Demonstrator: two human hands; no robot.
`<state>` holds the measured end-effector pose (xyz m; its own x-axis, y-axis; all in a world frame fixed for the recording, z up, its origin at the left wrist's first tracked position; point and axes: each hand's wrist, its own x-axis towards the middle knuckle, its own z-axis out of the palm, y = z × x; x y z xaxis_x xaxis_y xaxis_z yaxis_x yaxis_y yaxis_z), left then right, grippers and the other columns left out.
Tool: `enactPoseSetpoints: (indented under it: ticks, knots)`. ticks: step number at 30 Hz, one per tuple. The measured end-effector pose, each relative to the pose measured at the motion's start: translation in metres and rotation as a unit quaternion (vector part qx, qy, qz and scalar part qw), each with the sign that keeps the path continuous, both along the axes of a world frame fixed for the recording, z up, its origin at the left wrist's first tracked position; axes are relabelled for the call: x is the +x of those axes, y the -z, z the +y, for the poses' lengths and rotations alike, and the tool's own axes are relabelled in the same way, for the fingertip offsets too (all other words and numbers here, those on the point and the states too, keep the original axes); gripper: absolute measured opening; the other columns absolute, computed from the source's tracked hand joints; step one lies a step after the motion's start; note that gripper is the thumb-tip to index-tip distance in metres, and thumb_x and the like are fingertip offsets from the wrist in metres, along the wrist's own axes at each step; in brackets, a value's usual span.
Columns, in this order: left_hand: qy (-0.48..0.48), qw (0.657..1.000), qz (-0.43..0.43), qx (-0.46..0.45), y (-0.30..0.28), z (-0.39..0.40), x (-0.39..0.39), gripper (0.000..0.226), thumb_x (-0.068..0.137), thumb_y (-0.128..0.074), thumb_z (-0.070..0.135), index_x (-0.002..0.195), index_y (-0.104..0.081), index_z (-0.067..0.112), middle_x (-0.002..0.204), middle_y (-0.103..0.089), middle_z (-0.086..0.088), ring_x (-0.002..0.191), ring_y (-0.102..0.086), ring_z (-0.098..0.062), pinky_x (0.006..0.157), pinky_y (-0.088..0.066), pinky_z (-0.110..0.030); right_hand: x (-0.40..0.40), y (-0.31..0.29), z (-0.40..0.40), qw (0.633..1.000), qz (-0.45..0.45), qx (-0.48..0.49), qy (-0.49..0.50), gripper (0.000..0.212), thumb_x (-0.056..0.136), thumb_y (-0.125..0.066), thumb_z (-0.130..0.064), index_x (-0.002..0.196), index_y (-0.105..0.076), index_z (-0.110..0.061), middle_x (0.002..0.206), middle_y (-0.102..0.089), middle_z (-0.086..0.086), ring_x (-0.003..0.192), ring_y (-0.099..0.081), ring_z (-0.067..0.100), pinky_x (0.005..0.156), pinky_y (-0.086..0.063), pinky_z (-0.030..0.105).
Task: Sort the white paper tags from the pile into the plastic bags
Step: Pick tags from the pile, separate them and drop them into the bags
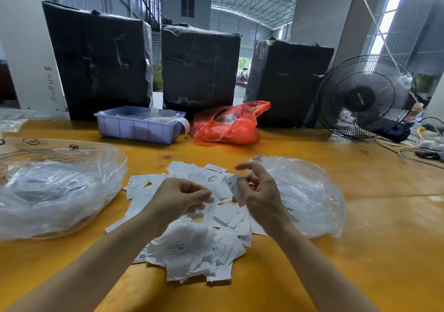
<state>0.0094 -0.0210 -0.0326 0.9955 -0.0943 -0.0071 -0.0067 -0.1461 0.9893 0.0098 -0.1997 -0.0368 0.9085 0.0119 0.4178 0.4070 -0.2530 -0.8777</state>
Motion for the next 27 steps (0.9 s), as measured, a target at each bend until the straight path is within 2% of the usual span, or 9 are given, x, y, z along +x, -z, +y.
enactPoseSetpoints:
  ticks: [3, 6, 8, 13, 17, 23, 27]
  knots:
    - [0.010, 1.000, 0.002, 0.008, 0.0001, -0.0014, -0.0009, 0.004, 0.082, -0.071, 0.010, 0.078, -0.071, 0.010, 0.079, -0.075, -0.006, 0.056, -0.064, -0.005, 0.055, -0.052, -0.017, -0.0020, -0.0016, 0.0021, 0.997, -0.055, -0.058, 0.009, 0.026, 0.086, -0.067, -0.007, 0.107, -0.054, -0.016, 0.076, -0.063, 0.005, 0.075, -0.063, 0.021, 0.069, -0.054, 0.039]
    - [0.017, 0.999, 0.007, 0.028, -0.0001, -0.0014, -0.0009, 0.005, 0.081, -0.071, 0.011, 0.077, -0.072, 0.012, 0.079, -0.075, -0.004, 0.058, -0.064, -0.005, 0.058, -0.052, -0.018, -0.0041, -0.0031, 0.0032, 0.993, -0.083, -0.083, 0.019, 0.027, 0.081, -0.071, -0.003, 0.101, -0.058, -0.016, 0.082, -0.066, 0.002, 0.082, -0.066, 0.016, 0.076, -0.056, 0.036]
    - [0.028, 0.999, 0.009, 0.032, -0.0001, -0.0013, -0.0015, 0.005, 0.082, -0.071, 0.012, 0.077, -0.072, 0.012, 0.078, -0.075, -0.004, 0.057, -0.064, -0.003, 0.055, -0.051, -0.015, -0.0047, -0.0039, 0.0035, 0.991, -0.093, -0.093, 0.023, 0.027, 0.080, -0.071, -0.003, 0.099, -0.058, -0.018, 0.086, -0.068, 0.003, 0.086, -0.067, 0.014, 0.080, -0.057, 0.035]
    - [0.055, 0.998, 0.009, 0.042, -0.0008, -0.0012, -0.0025, 0.004, 0.082, -0.070, 0.013, 0.085, -0.072, 0.010, 0.080, -0.075, -0.002, 0.058, -0.066, -0.004, 0.053, -0.050, -0.014, -0.0061, -0.0031, 0.0050, 0.990, -0.095, -0.099, 0.019, 0.026, 0.080, -0.072, -0.004, 0.097, -0.059, -0.018, 0.086, -0.070, 0.006, 0.084, -0.068, 0.015, 0.078, -0.057, 0.038]
    - [0.064, 0.997, 0.010, 0.051, -0.0006, -0.0008, -0.0023, 0.005, 0.082, -0.071, 0.015, 0.085, -0.071, 0.011, 0.079, -0.075, -0.001, 0.059, -0.066, -0.004, 0.059, -0.053, -0.017, -0.0059, -0.0030, 0.0056, 0.992, -0.086, -0.093, 0.016, 0.026, 0.080, -0.073, -0.006, 0.097, -0.059, -0.019, 0.085, -0.070, 0.006, 0.083, -0.069, 0.016, 0.077, -0.057, 0.040]
    - [0.074, 0.996, 0.006, 0.043, -0.0008, -0.0007, -0.0023, 0.006, 0.083, -0.070, 0.016, 0.085, -0.072, 0.011, 0.080, -0.075, -0.003, 0.060, -0.065, -0.005, 0.071, -0.054, -0.026, -0.0059, -0.0010, 0.0058, 0.989, -0.100, -0.109, 0.008, 0.026, 0.079, -0.074, -0.007, 0.101, -0.061, -0.011, 0.085, -0.070, 0.005, 0.083, -0.069, 0.015, 0.079, -0.057, 0.029]
    - [0.077, 0.996, 0.007, 0.047, -0.0011, -0.0002, -0.0022, 0.008, 0.083, -0.069, 0.019, 0.084, -0.073, 0.012, 0.081, -0.075, -0.002, 0.062, -0.065, -0.005, 0.074, -0.054, -0.027, -0.0057, -0.0004, 0.0075, 0.988, -0.117, -0.100, 0.017, 0.025, 0.078, -0.075, -0.006, 0.100, -0.062, -0.010, 0.086, -0.070, 0.006, 0.084, -0.069, 0.013, 0.078, -0.056, 0.023]
